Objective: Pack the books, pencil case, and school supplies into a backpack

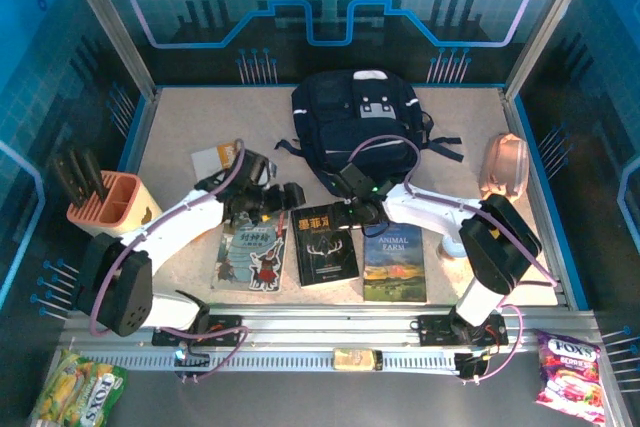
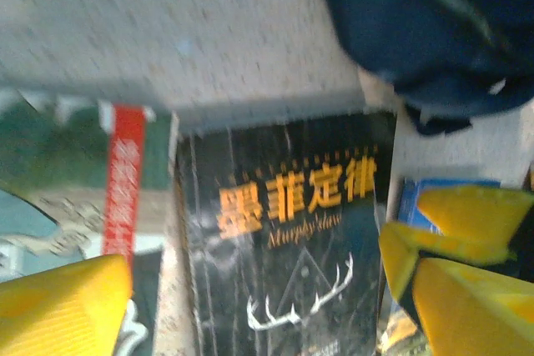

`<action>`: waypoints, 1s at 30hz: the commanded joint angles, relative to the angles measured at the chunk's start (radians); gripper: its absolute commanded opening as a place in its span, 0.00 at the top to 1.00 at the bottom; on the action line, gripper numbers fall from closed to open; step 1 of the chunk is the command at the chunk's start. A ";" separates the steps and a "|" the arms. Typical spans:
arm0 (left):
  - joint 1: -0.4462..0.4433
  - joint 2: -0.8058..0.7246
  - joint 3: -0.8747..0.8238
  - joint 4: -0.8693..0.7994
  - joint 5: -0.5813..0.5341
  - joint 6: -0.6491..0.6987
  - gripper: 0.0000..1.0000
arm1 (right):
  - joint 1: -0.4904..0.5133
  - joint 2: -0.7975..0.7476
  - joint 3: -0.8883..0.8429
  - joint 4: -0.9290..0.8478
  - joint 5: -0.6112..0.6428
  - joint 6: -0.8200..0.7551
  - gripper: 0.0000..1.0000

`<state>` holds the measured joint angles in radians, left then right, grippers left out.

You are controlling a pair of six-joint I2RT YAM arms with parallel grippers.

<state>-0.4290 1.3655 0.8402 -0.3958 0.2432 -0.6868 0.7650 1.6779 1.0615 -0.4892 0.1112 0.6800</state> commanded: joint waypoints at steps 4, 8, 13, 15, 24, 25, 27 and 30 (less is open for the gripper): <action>-0.083 0.019 -0.076 0.055 0.010 -0.177 0.26 | -0.001 0.035 -0.022 0.017 -0.025 0.020 0.51; -0.099 0.063 -0.073 0.037 0.011 -0.199 0.37 | -0.007 0.059 -0.035 0.024 -0.038 0.028 0.55; -0.102 0.115 -0.067 0.044 0.030 -0.195 0.46 | -0.018 0.089 -0.042 0.023 -0.052 0.044 0.58; -0.105 0.135 -0.068 0.040 0.029 -0.196 0.47 | -0.020 0.094 -0.045 0.026 -0.058 0.048 0.58; -0.106 0.227 -0.053 0.067 0.054 -0.188 0.48 | -0.033 0.111 -0.054 0.026 -0.074 0.055 0.59; -0.106 0.234 -0.050 0.072 0.059 -0.185 0.48 | -0.034 0.111 -0.055 0.028 -0.076 0.055 0.59; -0.106 0.244 -0.045 0.084 0.072 -0.181 0.48 | -0.036 0.113 -0.056 0.028 -0.079 0.056 0.59; -0.105 0.266 -0.038 0.095 0.087 -0.177 0.48 | -0.038 0.115 -0.057 0.028 -0.082 0.058 0.59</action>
<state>-0.5266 1.5929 0.7856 -0.3233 0.2897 -0.8658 0.7383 1.7546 1.0328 -0.4477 0.0227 0.7250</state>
